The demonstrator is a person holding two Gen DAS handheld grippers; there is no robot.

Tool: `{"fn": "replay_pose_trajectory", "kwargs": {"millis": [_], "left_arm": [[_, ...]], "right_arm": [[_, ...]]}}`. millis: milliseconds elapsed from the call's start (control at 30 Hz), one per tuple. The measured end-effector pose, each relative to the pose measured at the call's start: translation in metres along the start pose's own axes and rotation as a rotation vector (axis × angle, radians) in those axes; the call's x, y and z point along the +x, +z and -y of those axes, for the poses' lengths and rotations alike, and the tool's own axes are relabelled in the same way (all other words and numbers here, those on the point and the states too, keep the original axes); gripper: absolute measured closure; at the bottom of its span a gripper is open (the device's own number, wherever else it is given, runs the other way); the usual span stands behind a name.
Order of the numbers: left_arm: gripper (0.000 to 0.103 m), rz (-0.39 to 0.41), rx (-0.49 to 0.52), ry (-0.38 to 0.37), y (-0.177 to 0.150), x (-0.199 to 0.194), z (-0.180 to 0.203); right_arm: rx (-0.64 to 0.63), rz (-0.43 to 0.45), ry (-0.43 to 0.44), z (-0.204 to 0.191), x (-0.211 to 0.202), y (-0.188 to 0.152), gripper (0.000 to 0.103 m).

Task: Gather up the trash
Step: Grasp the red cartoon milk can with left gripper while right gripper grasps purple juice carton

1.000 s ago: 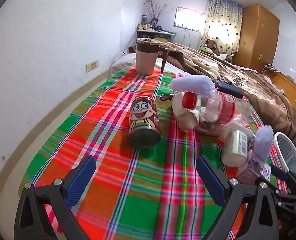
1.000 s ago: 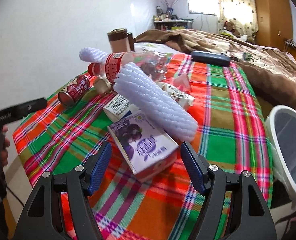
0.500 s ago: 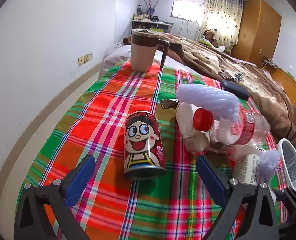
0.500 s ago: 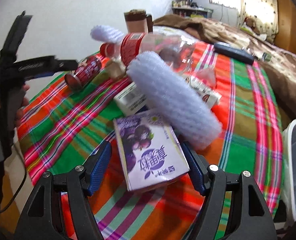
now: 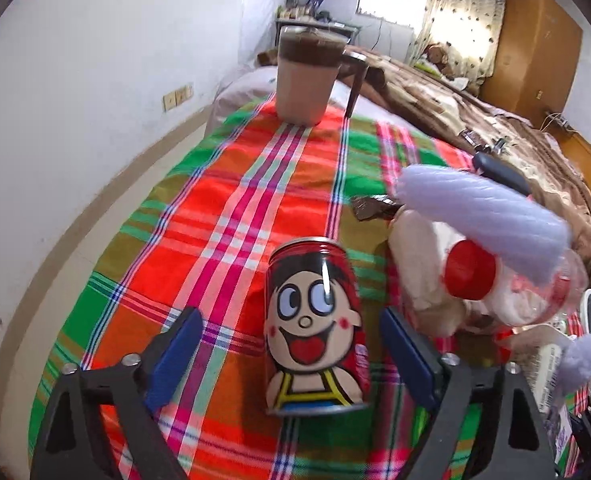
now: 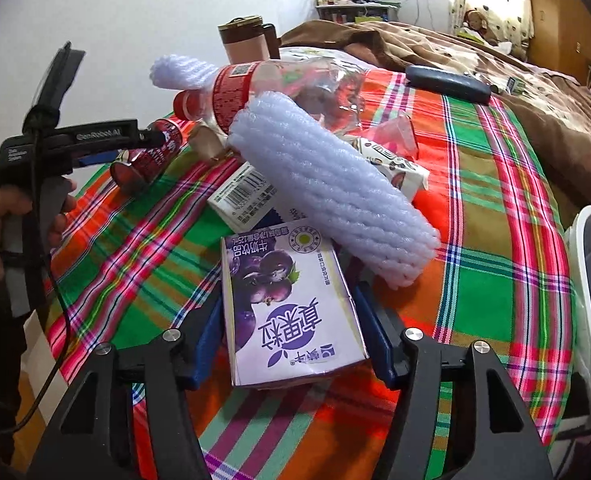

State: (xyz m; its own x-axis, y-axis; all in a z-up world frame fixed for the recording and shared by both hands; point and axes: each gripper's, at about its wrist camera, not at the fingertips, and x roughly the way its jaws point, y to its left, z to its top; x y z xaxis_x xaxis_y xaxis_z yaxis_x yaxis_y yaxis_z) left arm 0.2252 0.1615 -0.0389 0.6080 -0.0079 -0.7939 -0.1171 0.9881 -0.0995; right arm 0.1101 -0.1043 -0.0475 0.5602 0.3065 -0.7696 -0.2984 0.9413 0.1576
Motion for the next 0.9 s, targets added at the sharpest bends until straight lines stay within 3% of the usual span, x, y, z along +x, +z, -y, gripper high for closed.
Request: {"fn": "replay_pose_trajectory", "kwargs": {"millis": [133,400,900], "left_arm": [[0.021,-0.013,-0.018,-0.015,-0.001,0.010,-0.003],[0.050,-0.018,-0.027,-0.048,0.000,0.017,-0.003],[0.051,0.016,-0.015,-0.062,-0.021,-0.015,0.009]], "right_arm": [[-0.002,0.003,0.001,0.000,0.000,0.001,0.040],[0.006,0.012,0.008,0.003,-0.001,-0.001,0.041],[0.027,0.048,0.047,0.005,-0.013,-0.003,0.043]]}}
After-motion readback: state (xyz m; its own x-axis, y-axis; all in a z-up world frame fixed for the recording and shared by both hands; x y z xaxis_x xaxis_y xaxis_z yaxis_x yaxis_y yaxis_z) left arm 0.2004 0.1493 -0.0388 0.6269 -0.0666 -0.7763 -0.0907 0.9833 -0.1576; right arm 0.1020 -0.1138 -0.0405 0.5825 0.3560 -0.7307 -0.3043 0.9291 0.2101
